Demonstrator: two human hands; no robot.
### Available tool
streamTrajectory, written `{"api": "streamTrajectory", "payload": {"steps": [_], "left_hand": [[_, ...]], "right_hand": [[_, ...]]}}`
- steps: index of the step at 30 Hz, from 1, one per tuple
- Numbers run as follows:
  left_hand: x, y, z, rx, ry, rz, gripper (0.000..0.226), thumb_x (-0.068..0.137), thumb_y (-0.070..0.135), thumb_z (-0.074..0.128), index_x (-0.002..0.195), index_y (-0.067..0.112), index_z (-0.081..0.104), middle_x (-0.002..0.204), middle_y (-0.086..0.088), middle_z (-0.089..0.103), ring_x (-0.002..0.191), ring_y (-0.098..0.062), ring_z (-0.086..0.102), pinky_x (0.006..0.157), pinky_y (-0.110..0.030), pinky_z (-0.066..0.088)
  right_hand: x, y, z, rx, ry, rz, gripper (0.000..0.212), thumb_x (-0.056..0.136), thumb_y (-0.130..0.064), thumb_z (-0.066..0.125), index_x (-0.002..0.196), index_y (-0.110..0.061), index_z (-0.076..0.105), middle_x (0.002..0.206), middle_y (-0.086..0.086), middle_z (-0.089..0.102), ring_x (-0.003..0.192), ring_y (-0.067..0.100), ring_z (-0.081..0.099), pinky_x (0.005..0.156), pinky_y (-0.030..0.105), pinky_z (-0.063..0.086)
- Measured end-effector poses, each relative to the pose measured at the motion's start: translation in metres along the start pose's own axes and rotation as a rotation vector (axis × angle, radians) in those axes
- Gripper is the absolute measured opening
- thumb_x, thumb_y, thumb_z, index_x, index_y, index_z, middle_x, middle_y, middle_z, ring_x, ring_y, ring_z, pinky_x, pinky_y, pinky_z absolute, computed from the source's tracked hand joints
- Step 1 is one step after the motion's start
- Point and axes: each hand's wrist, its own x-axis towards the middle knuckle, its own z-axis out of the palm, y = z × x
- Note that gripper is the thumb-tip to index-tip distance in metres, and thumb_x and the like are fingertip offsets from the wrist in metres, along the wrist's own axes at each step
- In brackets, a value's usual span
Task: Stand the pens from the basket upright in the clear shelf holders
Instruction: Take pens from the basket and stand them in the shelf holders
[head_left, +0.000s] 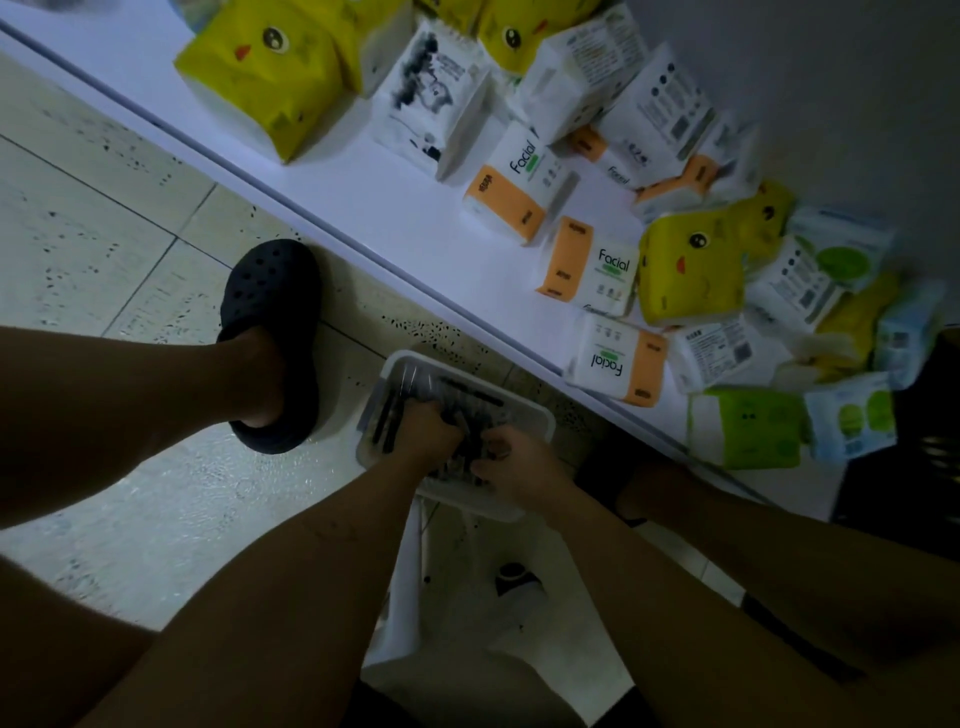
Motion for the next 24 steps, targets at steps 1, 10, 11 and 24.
{"api": "streamTrajectory", "payload": {"steps": [1, 10, 11, 24], "left_hand": [[-0.005, 0.005, 0.000, 0.024, 0.006, 0.013, 0.019, 0.090, 0.008, 0.059, 0.095, -0.009, 0.066, 0.087, -0.022, 0.064, 0.081, -0.032, 0.060, 0.072, -0.036, 0.051], [-0.044, 0.028, -0.045, -0.062, 0.067, -0.014, 0.036, 0.086, -0.004, 0.053, 0.110, 0.022, 0.065, 0.104, -0.009, 0.066, 0.091, -0.024, 0.066, 0.078, -0.041, 0.059], [-0.048, 0.028, -0.052, -0.070, 0.063, -0.025, 0.042, 0.085, -0.006, 0.053, 0.114, 0.022, 0.062, 0.108, -0.010, 0.064, 0.095, -0.027, 0.064, 0.080, -0.043, 0.058], [-0.076, 0.035, -0.048, -0.039, 0.103, -0.025, 0.038, 0.096, 0.007, 0.045, 0.133, 0.013, 0.050, 0.123, -0.012, 0.058, 0.108, -0.026, 0.057, 0.092, -0.038, 0.051]], "right_hand": [[0.001, 0.001, 0.001, 0.025, -0.001, -0.003, 0.034, 0.092, -0.018, 0.062, 0.122, -0.002, 0.058, 0.116, 0.017, 0.064, 0.104, 0.034, 0.061, 0.091, 0.046, 0.052], [0.040, 0.037, 0.022, -0.002, -0.131, 0.005, 0.036, 0.098, -0.013, 0.053, 0.133, -0.004, 0.051, 0.132, 0.015, 0.053, 0.111, 0.024, 0.053, 0.090, 0.025, 0.044], [0.046, 0.041, 0.024, -0.001, -0.140, 0.015, 0.038, 0.097, -0.013, 0.053, 0.135, -0.005, 0.050, 0.133, 0.016, 0.052, 0.114, 0.027, 0.053, 0.095, 0.029, 0.045], [0.106, 0.044, 0.056, -0.642, -0.360, -0.046, 0.061, 0.102, -0.042, 0.035, 0.155, -0.020, 0.014, 0.161, 0.012, 0.010, 0.146, 0.035, 0.014, 0.118, 0.049, 0.018]]}}
